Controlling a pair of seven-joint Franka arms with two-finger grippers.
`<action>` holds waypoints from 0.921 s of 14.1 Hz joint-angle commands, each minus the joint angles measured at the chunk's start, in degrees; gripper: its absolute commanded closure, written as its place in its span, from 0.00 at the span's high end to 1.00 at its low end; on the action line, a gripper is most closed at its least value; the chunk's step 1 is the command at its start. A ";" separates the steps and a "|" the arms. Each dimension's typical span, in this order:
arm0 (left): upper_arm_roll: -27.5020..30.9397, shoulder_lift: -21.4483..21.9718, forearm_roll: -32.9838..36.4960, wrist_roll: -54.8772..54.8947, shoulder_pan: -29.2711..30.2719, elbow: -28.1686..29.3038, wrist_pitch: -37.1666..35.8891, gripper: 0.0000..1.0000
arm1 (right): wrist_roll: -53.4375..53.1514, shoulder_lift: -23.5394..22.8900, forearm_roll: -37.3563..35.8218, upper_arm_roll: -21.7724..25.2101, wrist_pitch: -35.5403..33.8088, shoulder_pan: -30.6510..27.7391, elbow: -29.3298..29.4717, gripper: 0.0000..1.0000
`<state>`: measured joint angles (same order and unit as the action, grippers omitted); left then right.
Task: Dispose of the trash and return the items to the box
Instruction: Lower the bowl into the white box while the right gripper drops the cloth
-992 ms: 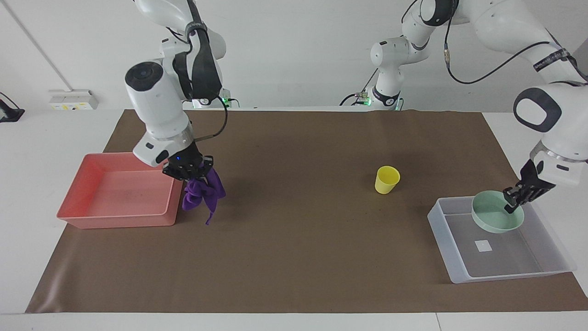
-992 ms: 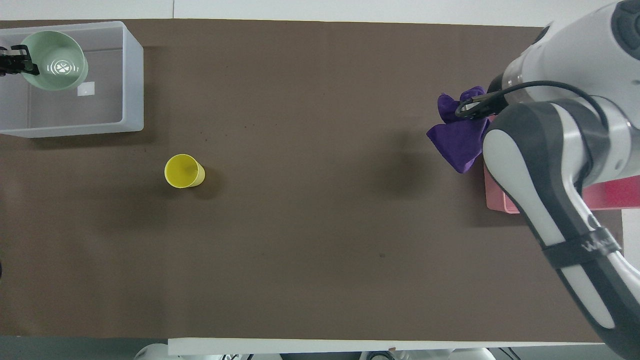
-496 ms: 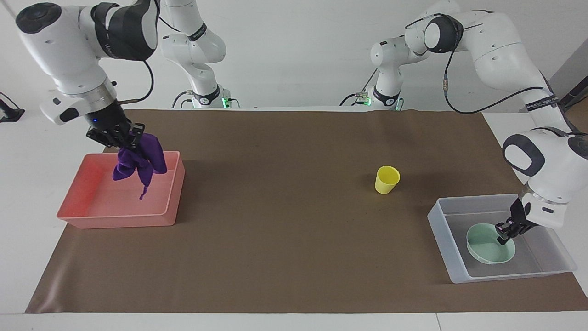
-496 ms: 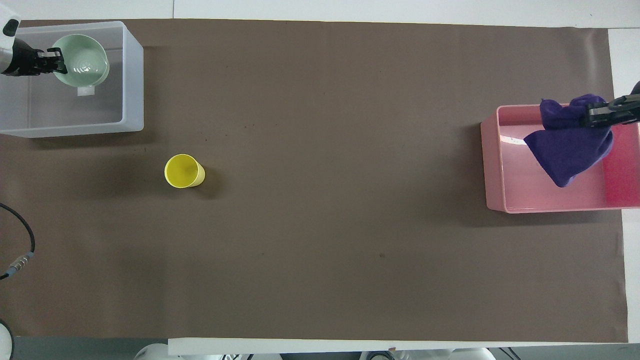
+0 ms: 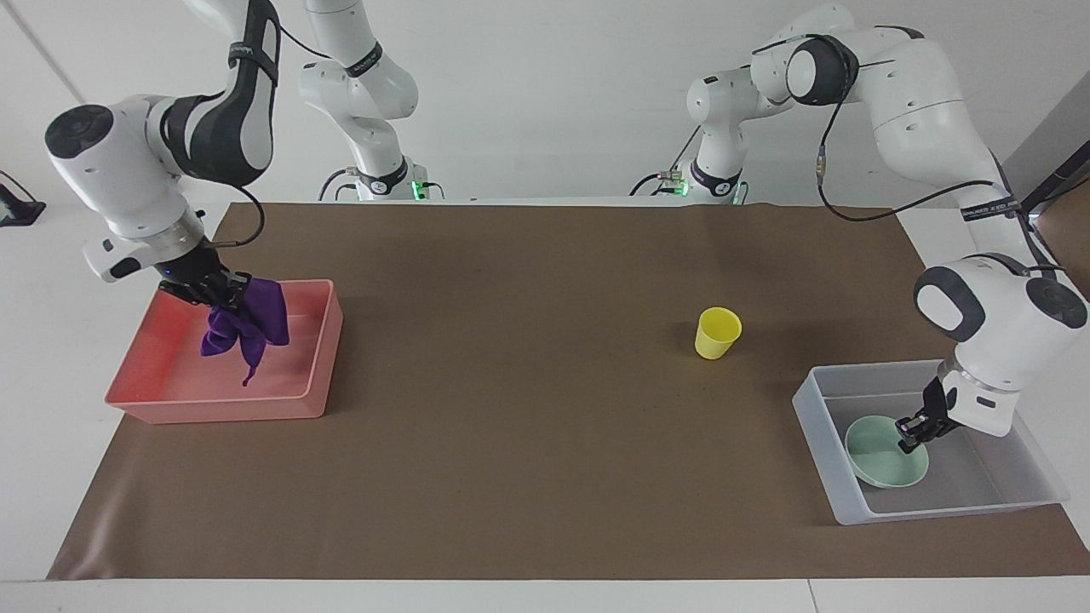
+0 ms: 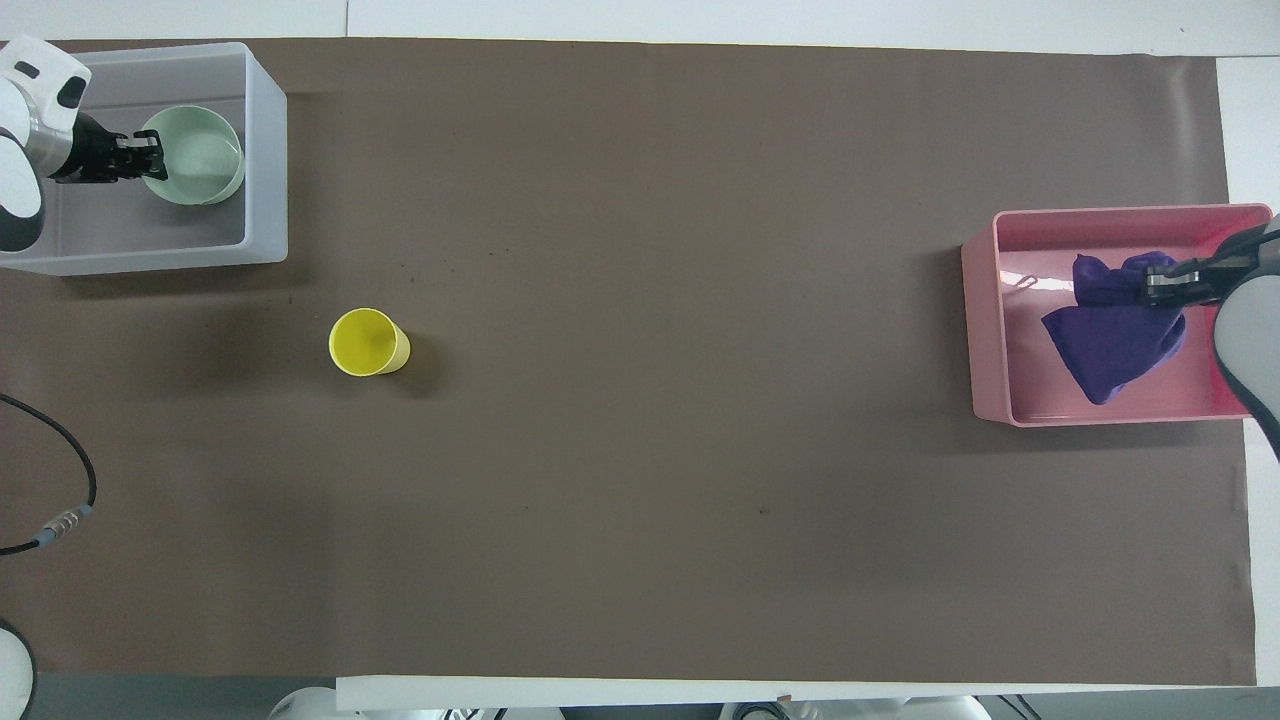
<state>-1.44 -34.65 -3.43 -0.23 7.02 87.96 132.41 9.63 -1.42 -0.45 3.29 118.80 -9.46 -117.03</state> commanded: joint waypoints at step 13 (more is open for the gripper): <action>-0.05 28.48 0.88 -17.15 -17.72 23.44 -21.44 1.00 | -0.49 -0.87 0.45 -1.53 -16.12 4.88 14.70 1.00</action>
<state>-2.27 -11.29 -3.22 -13.15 -6.98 100.17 106.38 9.45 -2.32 -0.36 2.05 107.33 -5.39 -106.36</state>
